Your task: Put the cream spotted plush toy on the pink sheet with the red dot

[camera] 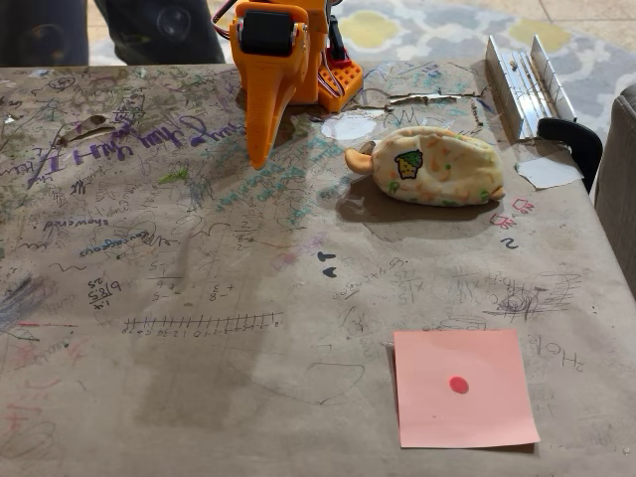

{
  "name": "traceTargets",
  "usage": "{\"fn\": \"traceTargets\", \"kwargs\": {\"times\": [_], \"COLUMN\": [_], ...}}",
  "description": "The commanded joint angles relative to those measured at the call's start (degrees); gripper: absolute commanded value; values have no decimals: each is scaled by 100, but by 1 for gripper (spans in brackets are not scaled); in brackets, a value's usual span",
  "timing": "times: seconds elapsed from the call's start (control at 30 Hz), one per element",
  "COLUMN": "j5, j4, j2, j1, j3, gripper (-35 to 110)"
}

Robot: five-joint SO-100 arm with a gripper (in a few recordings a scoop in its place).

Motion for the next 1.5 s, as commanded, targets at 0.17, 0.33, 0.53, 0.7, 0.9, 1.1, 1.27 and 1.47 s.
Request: {"fn": "traceTargets", "kwargs": {"times": [0.17,0.33,0.53,0.7,0.9,1.1,1.27,1.47], "j5": [149,149,-18,-879,-879,-1002,-1301,-2900], "j4": [97,97,97,141,141,62,97,527], "j2": [70,70,79,97,97,105,105,88], "j1": [70,70,-88,-800,-756,-958,-1239,-2566], "j3": [-62,-62,-79,-62,-53,-26,-9,35], "gripper": [0,0,0,0,3,8,0,0]}}
